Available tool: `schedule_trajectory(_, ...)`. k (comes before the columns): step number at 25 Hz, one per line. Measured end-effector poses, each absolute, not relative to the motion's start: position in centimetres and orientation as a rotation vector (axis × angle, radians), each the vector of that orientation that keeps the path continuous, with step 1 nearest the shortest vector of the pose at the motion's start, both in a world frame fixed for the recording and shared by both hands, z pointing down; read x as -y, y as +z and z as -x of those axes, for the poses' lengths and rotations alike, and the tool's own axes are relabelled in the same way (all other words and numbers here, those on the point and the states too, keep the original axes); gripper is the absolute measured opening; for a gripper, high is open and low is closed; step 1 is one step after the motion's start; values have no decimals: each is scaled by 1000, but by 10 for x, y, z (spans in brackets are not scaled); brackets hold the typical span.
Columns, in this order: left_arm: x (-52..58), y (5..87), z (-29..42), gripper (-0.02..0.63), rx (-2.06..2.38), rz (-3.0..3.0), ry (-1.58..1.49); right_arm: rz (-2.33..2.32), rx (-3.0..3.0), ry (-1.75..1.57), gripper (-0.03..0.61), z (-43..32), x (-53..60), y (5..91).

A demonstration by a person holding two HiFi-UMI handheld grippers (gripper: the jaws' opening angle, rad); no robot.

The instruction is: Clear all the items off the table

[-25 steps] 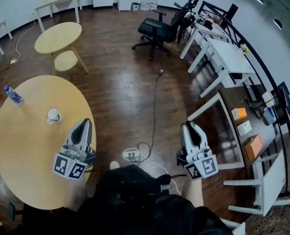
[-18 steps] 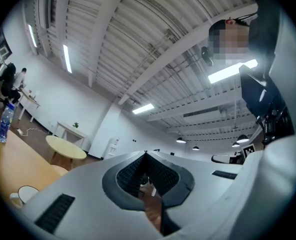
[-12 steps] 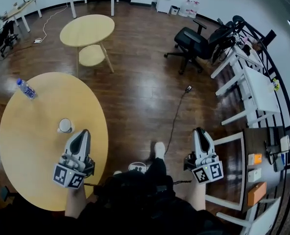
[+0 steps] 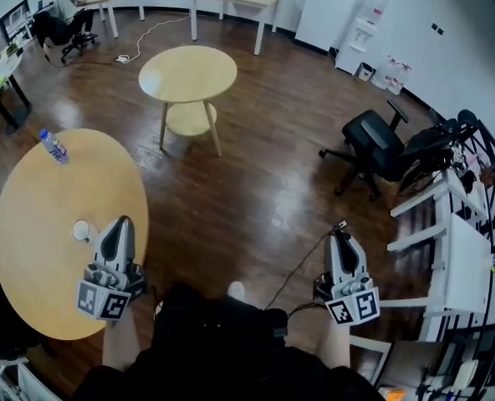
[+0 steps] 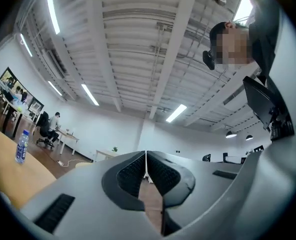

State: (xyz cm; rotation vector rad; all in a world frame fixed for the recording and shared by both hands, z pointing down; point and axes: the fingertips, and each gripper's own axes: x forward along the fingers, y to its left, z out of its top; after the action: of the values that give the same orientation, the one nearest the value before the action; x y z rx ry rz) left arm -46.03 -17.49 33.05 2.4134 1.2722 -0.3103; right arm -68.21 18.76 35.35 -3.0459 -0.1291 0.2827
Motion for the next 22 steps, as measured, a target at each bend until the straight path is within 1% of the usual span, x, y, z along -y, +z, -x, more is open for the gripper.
schedule_trajectory(5, 129, 309, 463, 2, -1321, -2373, -302, 2935, -51, 468, 78, 657, -221, 320)
schedule_trajectory(11, 79, 301, 442, 2, -1348, -2317, -341, 2867, -211, 502, 77, 611, -245, 322)
schedule_trajectory(15, 84, 300, 405, 2, -1312, -2370, -370, 2906, -301, 499, 77, 548, -235, 310)
schedule_trajectory(19, 104, 319, 347, 2, -1185, -2433, -385, 3012, -417, 447, 79, 465, -213, 296)
schedule_trajectory(20, 107, 323, 331, 2, -1151, -2446, -391, 3032, -454, 427, 135, 442, -209, 293)
schedule_trajectory(21, 110, 326, 315, 2, -1120, -2456, -399, 3046, -495, 408, 150, 420, -204, 290)
schedule_trajectory(22, 113, 327, 298, 2, -1092, -2466, -411, 3053, -536, 395, 150, 398, -199, 286)
